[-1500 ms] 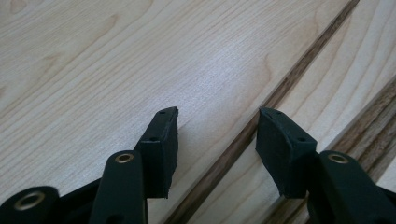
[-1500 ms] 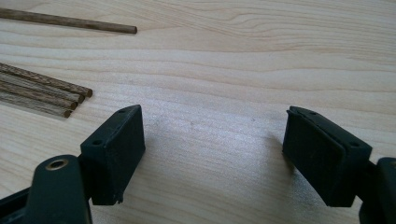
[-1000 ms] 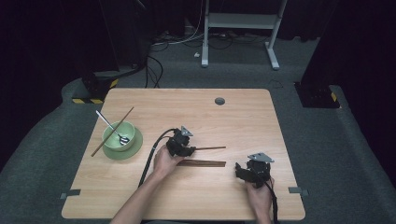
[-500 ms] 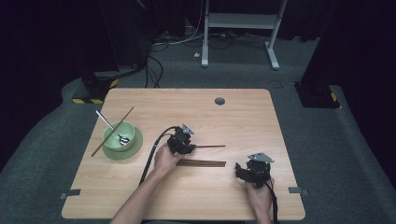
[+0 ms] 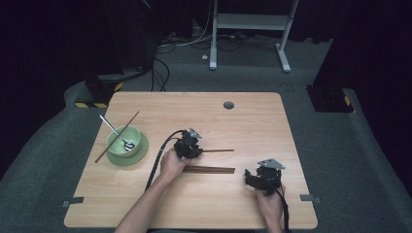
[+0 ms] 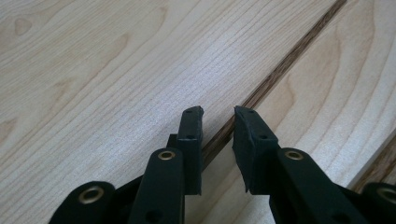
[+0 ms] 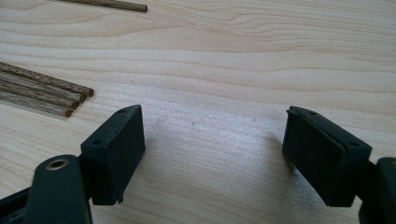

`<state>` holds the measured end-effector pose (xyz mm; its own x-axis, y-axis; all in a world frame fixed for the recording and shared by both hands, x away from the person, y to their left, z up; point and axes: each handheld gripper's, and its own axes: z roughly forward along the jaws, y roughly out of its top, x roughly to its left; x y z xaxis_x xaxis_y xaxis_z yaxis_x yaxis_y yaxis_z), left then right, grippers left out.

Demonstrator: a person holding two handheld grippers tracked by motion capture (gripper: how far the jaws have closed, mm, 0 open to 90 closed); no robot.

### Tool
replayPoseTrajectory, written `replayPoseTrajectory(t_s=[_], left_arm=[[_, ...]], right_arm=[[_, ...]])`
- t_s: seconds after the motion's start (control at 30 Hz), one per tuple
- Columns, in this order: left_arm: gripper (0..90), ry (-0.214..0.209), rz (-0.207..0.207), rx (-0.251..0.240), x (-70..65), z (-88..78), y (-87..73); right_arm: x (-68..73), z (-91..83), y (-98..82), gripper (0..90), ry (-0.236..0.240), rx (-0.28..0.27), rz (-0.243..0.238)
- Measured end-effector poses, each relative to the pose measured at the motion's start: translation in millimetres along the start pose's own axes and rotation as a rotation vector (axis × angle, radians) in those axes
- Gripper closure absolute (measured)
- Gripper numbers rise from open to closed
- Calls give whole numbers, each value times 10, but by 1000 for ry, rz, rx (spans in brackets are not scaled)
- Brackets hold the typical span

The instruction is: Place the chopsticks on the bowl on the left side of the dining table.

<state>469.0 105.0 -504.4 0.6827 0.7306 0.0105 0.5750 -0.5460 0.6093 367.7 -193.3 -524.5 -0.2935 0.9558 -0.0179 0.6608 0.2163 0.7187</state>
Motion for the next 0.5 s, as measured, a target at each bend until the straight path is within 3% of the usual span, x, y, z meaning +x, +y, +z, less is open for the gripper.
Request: replayPoseTrajectory(t_s=[0.5], left_arm=[[749,-5,10,13,55,5,22]], right_arm=[[0,0,0,204,0,0,0]])
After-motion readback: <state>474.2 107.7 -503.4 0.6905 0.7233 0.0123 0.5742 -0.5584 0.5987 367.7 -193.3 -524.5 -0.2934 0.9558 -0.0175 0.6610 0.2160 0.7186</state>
